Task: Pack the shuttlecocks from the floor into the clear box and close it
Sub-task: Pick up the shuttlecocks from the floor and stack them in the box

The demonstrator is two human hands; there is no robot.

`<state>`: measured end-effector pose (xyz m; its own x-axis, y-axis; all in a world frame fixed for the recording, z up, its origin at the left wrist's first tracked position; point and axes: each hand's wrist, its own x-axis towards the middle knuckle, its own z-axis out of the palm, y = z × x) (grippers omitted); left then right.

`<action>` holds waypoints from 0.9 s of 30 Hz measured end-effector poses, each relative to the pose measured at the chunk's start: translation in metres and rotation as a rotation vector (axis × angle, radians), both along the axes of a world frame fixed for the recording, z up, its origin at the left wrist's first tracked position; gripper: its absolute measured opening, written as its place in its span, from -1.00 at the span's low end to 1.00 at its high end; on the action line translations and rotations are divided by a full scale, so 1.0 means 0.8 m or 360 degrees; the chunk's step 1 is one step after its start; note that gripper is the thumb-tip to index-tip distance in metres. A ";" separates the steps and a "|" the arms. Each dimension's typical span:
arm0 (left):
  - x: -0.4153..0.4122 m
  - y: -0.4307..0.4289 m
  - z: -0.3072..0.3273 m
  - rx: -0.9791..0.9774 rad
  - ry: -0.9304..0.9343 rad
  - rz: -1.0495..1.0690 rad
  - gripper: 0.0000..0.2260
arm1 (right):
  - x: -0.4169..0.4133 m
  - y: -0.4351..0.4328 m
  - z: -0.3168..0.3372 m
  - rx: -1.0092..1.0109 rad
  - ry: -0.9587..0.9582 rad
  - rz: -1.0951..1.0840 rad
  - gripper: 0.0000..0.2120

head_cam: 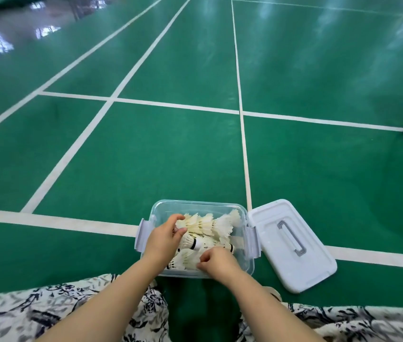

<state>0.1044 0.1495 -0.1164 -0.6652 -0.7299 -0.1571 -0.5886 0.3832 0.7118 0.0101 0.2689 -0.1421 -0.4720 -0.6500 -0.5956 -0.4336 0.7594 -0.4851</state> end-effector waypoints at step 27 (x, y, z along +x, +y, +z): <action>-0.039 0.020 0.015 0.0341 0.0224 -0.0043 -0.76 | -0.051 0.011 0.054 -0.0501 0.0216 -0.0348 -0.72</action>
